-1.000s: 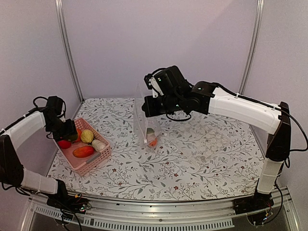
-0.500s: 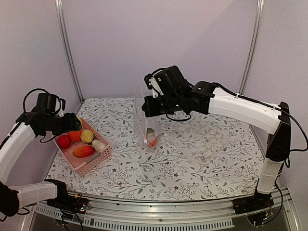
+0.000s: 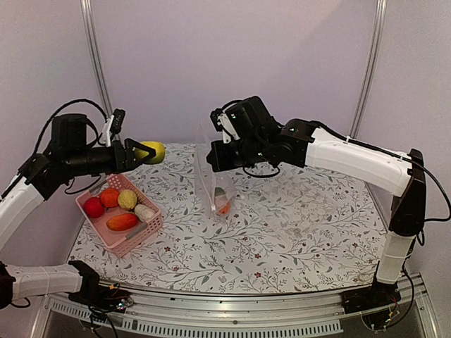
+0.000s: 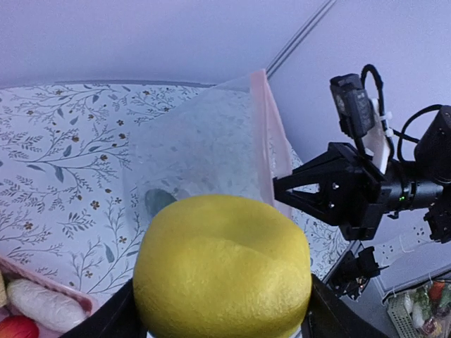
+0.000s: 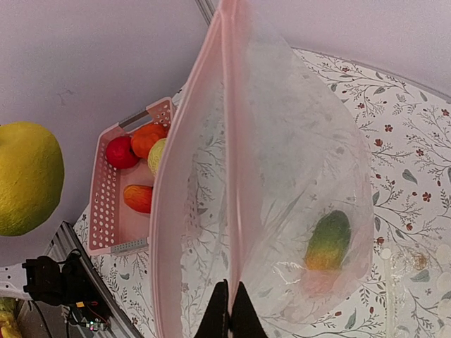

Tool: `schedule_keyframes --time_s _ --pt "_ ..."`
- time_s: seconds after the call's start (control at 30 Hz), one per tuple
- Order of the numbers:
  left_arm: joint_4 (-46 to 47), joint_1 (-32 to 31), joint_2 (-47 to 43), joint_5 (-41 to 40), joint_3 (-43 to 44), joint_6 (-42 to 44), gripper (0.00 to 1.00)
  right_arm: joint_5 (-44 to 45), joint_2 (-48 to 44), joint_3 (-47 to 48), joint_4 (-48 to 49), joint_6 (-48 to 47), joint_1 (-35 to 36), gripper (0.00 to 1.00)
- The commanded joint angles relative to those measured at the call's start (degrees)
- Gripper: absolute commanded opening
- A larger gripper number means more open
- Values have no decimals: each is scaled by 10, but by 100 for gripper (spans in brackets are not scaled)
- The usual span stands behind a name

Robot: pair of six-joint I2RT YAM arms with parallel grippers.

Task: Place the food in the zip-top bag and seal the zipper
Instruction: Pick up the fake fruit from the bin, then place the fake fruit in the zipper food storage bag.

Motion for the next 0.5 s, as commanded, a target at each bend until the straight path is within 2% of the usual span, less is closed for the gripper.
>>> schedule_keyframes --time_s 0.0,0.13,0.47 --pt "94 -70 33 43 37 -11 70 -9 -9 0 2 -8 2 0" --pt "149 -122 74 47 61 -3 70 -9 -9 1 2 -12 4 0" --pt "202 -136 147 36 82 -1 69 -7 -19 -3 -2 -21 9 0"
